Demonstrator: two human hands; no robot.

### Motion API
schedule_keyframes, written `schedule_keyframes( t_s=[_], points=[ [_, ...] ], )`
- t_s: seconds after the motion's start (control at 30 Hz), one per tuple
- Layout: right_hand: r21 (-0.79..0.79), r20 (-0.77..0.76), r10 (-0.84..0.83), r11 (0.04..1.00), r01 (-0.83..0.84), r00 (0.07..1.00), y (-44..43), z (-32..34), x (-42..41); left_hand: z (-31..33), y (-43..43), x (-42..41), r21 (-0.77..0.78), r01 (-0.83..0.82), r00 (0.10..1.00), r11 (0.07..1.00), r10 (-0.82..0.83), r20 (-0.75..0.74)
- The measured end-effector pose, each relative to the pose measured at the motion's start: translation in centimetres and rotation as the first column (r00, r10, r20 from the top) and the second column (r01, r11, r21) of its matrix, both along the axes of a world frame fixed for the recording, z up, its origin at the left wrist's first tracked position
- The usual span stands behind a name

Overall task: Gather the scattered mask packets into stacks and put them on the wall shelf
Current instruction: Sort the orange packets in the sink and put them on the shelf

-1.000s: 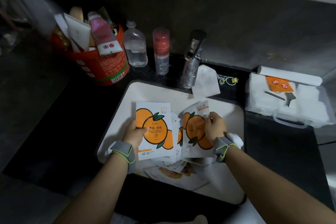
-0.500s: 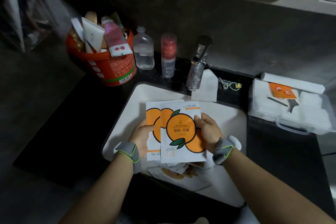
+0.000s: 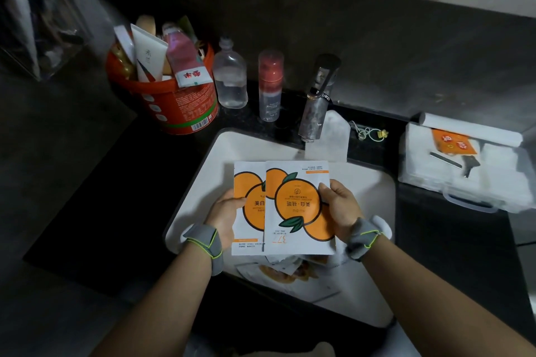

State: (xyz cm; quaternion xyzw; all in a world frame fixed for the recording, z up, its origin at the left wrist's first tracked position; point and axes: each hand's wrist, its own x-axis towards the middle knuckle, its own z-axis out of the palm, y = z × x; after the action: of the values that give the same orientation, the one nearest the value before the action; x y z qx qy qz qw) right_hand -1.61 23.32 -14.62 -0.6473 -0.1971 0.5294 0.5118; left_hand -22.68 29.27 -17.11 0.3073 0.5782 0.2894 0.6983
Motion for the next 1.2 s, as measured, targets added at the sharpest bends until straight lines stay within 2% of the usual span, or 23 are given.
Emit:
schedule_keyframes(
  t_s=[0.17,0.43,0.57,0.67,0.7,0.73,0.8,0.87,0.97,1.03,1.13,1.2],
  points=[
    [-0.051,0.039,-0.050,0.997,0.052,0.998,-0.5,-0.6,1.9,-0.2,0.3,-0.2,0.037,-0.005,0.999,0.999,0.007,-0.044],
    [-0.054,0.039,-0.036,0.998,0.038,0.999,-0.7,-0.8,2.5,-0.1,0.2,-0.1,0.034,-0.010,0.998,0.999,0.012,-0.059],
    [-0.067,0.051,0.054,0.996,-0.051,0.997,-0.4,-0.3,2.0,0.4,0.3,0.1,0.075,0.021,0.995,0.997,-0.014,-0.096],
    [-0.097,0.207,0.213,0.976,-0.197,0.955,0.5,0.3,1.3,0.8,0.2,0.3,0.102,0.097,0.985,0.990,-0.081,-0.153],
    [-0.116,0.309,0.297,0.955,-0.274,0.903,0.9,0.5,1.0,1.0,0.2,0.3,0.108,0.128,0.979,0.986,-0.108,-0.174],
    [-0.155,0.426,0.395,0.918,-0.364,0.814,1.4,0.8,0.7,1.0,0.2,0.3,0.108,0.153,0.973,0.982,-0.130,-0.190],
    [-0.290,0.635,0.548,0.823,-0.489,0.545,2.2,1.4,0.0,1.2,0.1,0.4,0.096,0.176,0.967,0.980,-0.153,-0.206],
    [-0.374,0.763,0.568,0.777,-0.506,0.308,3.0,2.2,-0.7,1.4,0.0,0.4,0.070,0.157,0.965,0.985,-0.138,-0.222],
    [-0.438,0.835,0.546,0.734,-0.519,0.068,4.1,3.4,-1.2,1.1,0.3,-0.4,-0.003,0.076,0.976,0.997,-0.075,-0.205],
    [-0.472,0.834,0.552,0.719,-0.510,0.006,4.4,3.7,-1.5,1.1,0.3,-1.1,-0.071,0.078,0.981,0.994,-0.090,-0.173],
    [-0.428,0.893,0.444,0.783,-0.451,-0.075,4.5,3.2,-2.6,1.0,0.4,-1.1,-0.063,0.062,0.976,0.996,-0.074,-0.204],
    [-0.467,0.881,0.441,0.748,-0.472,-0.173,4.5,2.9,-3.7,1.5,0.3,-0.4,-0.037,0.041,0.974,0.998,-0.048,-0.221]
  ],
)
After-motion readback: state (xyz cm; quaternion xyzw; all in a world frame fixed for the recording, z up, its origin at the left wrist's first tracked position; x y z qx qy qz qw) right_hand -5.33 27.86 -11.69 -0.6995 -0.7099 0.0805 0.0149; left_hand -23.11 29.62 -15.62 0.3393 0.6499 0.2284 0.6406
